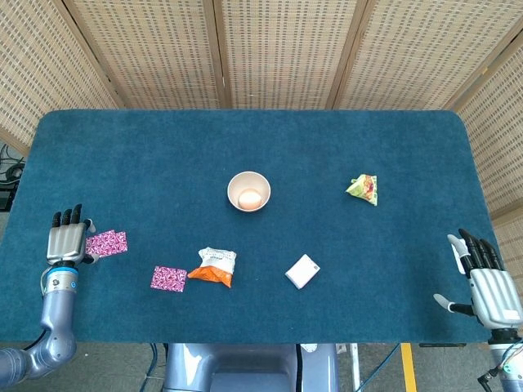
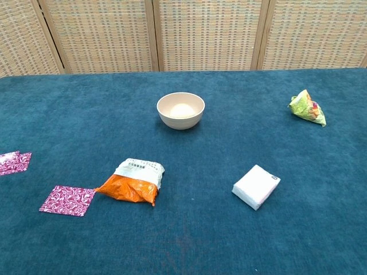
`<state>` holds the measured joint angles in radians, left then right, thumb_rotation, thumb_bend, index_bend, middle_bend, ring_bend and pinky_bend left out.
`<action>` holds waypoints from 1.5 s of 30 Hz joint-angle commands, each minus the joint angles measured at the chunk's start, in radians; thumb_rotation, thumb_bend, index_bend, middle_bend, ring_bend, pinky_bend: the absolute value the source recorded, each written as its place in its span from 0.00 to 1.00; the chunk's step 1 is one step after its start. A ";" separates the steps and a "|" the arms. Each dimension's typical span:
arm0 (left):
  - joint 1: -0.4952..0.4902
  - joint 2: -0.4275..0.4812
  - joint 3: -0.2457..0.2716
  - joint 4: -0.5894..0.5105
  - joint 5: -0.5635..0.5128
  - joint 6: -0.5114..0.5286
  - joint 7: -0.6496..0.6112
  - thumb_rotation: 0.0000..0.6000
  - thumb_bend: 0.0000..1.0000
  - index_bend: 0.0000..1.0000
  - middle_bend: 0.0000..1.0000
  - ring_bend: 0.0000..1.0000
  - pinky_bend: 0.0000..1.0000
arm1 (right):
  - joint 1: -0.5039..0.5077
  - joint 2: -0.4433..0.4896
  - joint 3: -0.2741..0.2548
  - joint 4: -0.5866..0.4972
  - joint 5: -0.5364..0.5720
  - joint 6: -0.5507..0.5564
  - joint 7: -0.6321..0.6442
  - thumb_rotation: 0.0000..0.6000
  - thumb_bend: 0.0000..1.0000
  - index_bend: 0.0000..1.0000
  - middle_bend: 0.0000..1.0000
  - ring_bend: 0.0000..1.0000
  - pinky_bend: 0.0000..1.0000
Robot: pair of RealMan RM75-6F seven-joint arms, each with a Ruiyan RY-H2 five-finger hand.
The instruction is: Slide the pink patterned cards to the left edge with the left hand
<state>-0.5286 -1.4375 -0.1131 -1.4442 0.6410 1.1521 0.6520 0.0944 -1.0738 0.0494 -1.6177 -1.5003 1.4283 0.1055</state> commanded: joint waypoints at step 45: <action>-0.010 -0.149 0.106 -0.267 0.278 0.055 0.127 1.00 0.09 0.36 0.00 0.00 0.00 | -0.003 0.012 0.004 -0.001 0.009 -0.002 0.026 1.00 0.05 0.00 0.00 0.00 0.00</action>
<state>-0.5385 -1.5858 -0.0071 -1.7109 0.9190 1.2068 0.7785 0.0915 -1.0616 0.0531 -1.6190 -1.4910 1.4267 0.1320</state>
